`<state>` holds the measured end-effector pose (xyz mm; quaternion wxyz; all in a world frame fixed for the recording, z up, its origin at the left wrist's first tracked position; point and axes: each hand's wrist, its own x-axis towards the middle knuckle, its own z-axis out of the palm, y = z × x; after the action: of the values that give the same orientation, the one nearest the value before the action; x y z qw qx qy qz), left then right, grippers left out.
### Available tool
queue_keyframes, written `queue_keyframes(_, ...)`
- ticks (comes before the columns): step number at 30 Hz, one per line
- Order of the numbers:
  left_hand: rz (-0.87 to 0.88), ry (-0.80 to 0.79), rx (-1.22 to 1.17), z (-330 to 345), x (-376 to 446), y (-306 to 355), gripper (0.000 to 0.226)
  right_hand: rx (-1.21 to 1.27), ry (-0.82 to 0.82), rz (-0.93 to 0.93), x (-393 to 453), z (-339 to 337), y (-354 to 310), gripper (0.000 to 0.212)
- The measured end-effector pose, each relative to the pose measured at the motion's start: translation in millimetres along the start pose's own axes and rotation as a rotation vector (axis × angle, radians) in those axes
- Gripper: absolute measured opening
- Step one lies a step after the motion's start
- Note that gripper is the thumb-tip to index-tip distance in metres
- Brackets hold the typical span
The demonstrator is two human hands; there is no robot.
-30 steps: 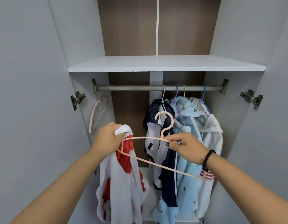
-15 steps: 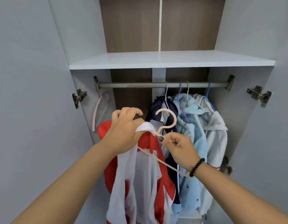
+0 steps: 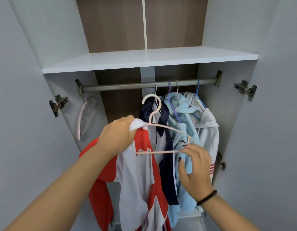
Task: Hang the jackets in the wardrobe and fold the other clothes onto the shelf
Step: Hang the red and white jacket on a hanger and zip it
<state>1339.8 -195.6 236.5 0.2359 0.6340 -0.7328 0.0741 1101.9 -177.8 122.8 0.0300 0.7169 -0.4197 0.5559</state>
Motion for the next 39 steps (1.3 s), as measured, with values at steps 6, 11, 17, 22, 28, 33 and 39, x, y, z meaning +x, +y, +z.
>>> queue_keyframes(6, 0.034, 0.056, 0.027, -28.4, 16.4, 15.6, 0.020, 0.180, -0.319, 0.264, -8.4, 40.1, -5.8, 0.026)
queue_keyframes(11, 0.064, 0.114, -0.015, -57.1, 0.2, 7.6, 0.025, 0.167, -0.708, 0.504, 1.0, 82.5, -7.3, 0.056)
queue_keyframes(17, 0.033, 0.131, -0.059, -89.5, -36.5, -27.8, 0.045, 0.149, -0.719, 0.560, 9.8, 105.3, 3.1, 0.015)
queue_keyframes(22, -0.052, 0.074, -0.011, -94.5, -66.4, -65.9, 0.047, 0.102, -0.675, 0.490, 29.5, 95.8, 33.2, 0.021)
queue_keyframes(28, -0.060, -0.064, 0.106, -74.1, -95.7, -90.4, 0.057, 0.026, -0.659, 0.427, 50.3, 81.5, 52.6, 0.018)
queue_keyframes(33, -0.065, -0.053, 0.123, -59.5, -96.5, -93.3, 0.033, 0.055, -0.673, 0.398, 48.7, 74.9, 46.3, 0.016)
queue_keyframes(39, -0.023, -0.018, 0.149, -38.0, -93.7, -83.7, 0.023, 0.090, -0.585, 0.302, 59.9, 57.1, 28.8, 0.015)
